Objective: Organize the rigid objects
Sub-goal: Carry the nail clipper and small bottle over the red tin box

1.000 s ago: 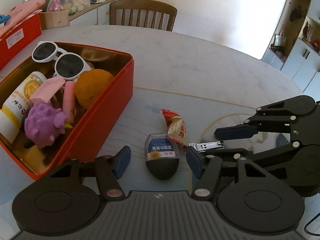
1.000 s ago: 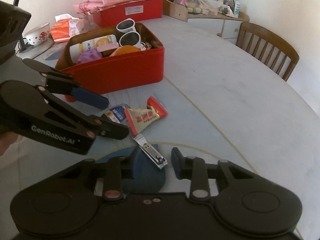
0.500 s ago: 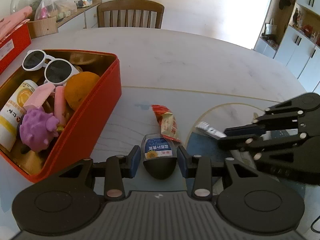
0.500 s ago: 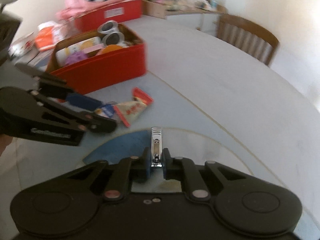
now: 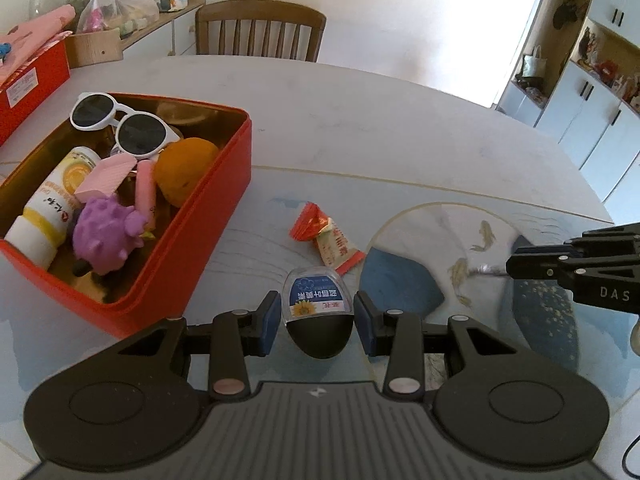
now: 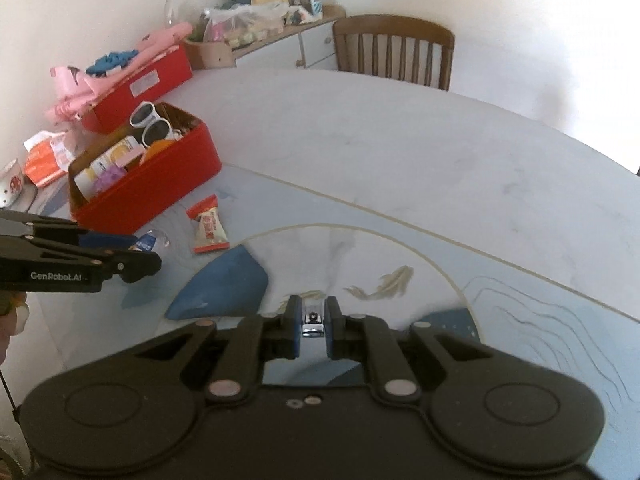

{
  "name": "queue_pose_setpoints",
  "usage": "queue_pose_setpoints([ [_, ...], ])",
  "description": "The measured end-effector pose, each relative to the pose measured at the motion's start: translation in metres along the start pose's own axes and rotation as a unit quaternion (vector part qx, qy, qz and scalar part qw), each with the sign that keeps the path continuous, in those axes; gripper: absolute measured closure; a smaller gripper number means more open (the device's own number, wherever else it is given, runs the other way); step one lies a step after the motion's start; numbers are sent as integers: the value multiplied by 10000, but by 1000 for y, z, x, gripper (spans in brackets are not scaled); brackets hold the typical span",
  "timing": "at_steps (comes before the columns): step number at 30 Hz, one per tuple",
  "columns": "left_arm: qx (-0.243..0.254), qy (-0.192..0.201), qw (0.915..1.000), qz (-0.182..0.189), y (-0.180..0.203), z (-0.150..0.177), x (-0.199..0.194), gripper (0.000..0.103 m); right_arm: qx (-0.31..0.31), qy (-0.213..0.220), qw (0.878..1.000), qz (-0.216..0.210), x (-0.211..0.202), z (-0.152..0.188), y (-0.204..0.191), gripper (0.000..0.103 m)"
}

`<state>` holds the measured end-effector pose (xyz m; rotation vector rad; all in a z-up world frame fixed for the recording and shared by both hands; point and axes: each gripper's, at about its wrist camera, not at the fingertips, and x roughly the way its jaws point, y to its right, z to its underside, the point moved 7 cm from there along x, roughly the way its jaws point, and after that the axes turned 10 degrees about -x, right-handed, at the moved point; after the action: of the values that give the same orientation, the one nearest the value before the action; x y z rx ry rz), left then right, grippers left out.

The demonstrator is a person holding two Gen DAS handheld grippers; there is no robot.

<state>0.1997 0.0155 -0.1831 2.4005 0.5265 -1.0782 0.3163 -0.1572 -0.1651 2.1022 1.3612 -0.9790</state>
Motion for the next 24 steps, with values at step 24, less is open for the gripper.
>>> queue_pose_setpoints([
  [24,182,386,9983,386,-48,-32,-73,64,-83,759,9970,136,-50,-73,-80,93],
])
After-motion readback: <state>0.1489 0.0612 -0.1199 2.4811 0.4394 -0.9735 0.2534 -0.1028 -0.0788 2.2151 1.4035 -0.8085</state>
